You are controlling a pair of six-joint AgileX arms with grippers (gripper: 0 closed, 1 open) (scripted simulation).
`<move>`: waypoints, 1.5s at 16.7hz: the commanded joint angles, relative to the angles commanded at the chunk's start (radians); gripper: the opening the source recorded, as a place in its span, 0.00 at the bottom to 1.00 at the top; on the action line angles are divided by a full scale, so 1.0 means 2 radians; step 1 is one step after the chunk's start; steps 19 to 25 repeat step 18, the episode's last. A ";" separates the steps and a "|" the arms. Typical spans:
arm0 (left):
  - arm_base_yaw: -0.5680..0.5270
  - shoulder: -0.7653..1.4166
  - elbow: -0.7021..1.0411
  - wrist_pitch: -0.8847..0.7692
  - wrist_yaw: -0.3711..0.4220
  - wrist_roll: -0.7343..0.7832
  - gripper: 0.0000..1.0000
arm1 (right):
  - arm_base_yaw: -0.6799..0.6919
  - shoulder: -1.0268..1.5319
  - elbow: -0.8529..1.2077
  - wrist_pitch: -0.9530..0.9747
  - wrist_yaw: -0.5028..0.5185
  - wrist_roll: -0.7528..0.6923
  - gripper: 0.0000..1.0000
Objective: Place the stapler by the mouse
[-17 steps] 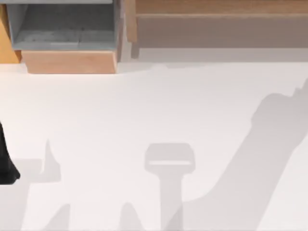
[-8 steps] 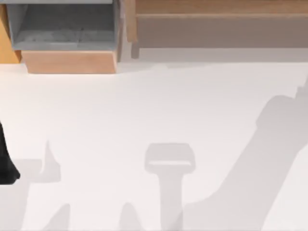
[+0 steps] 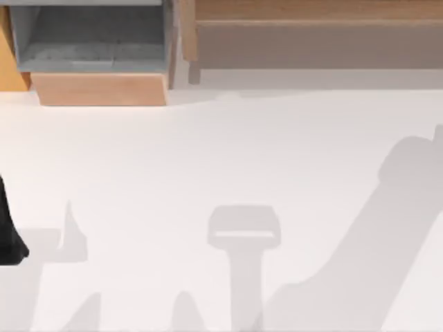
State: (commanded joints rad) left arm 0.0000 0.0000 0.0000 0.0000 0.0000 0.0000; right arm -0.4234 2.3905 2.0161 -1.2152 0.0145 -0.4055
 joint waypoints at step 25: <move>0.000 0.000 0.000 0.000 0.000 0.000 1.00 | 0.000 0.000 0.000 0.000 0.000 0.000 1.00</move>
